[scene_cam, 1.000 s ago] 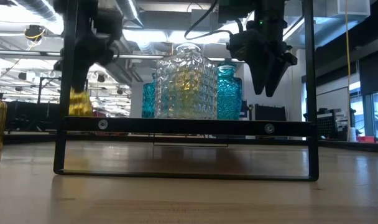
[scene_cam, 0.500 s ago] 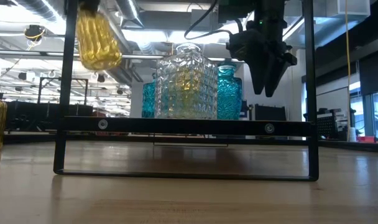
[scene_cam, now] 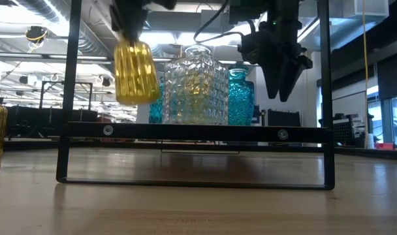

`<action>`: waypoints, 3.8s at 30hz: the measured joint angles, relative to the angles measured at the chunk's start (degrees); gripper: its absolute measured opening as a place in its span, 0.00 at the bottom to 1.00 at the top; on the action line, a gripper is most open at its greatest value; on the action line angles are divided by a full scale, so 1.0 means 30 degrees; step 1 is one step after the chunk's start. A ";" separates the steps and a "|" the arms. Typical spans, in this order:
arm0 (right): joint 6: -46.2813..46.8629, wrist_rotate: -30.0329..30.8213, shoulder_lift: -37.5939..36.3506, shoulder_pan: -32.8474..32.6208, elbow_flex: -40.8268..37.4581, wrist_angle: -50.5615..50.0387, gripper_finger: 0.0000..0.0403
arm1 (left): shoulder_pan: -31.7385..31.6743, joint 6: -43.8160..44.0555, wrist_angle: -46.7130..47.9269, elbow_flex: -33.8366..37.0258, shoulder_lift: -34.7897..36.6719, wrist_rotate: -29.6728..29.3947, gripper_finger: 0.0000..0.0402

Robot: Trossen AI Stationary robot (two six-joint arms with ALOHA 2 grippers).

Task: Sort vases onto shelf
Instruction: Put the yellow vase on the shelf aligned with the other yellow vase

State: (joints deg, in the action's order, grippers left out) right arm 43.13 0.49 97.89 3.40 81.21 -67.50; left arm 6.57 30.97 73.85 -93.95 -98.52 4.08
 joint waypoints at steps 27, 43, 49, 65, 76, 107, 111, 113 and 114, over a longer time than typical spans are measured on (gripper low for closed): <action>-0.0062 -0.0532 0.0000 -0.0022 0.0007 -0.0069 0.42 | -0.0147 -0.1497 -0.1544 -0.0010 -0.1735 0.0045 0.11; -0.0064 -0.0532 0.0000 -0.0022 0.0007 -0.0049 0.42 | -0.0147 -0.1934 -0.1736 -0.0010 -0.1714 -0.0035 0.26; -0.0064 -0.0532 0.0000 -0.0022 0.0007 -0.0023 0.42 | -0.0147 -0.1860 -0.1729 -0.0010 -0.1714 -0.0168 0.26; -0.0056 -0.0531 0.0000 -0.0022 0.0007 0.0027 0.42 | -0.0147 -0.0860 0.1702 -0.2793 -0.1182 -0.0800 0.26; 0.0218 -0.0500 0.0000 -0.0394 0.0007 -0.0027 0.42 | 0.0473 0.0963 0.2319 0.0179 -0.1201 -0.0380 0.14; 0.4198 0.1340 0.0000 -0.3550 0.0007 -0.0861 0.42 | 0.1397 0.7562 -0.5981 0.3801 -0.1218 -0.2343 0.00; 0.4198 0.1340 0.0000 -0.3497 0.0007 -0.0866 0.42 | 0.1404 0.7714 -0.6129 0.3801 -0.1218 -0.2520 0.00; 0.4191 0.1340 0.0000 -0.3504 0.0007 -0.0909 0.42 | 0.1447 0.8150 -0.5456 0.3801 -0.1218 -0.2448 0.00; 0.4196 0.1333 0.0000 -0.3504 0.0007 -0.0970 0.42 | 0.1572 0.8480 -0.4872 0.3807 -0.1089 -0.2554 0.00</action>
State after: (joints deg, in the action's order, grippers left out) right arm 55.72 4.49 97.89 -7.11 81.23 -70.41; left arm 11.29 56.41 59.23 -82.52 -101.78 -3.59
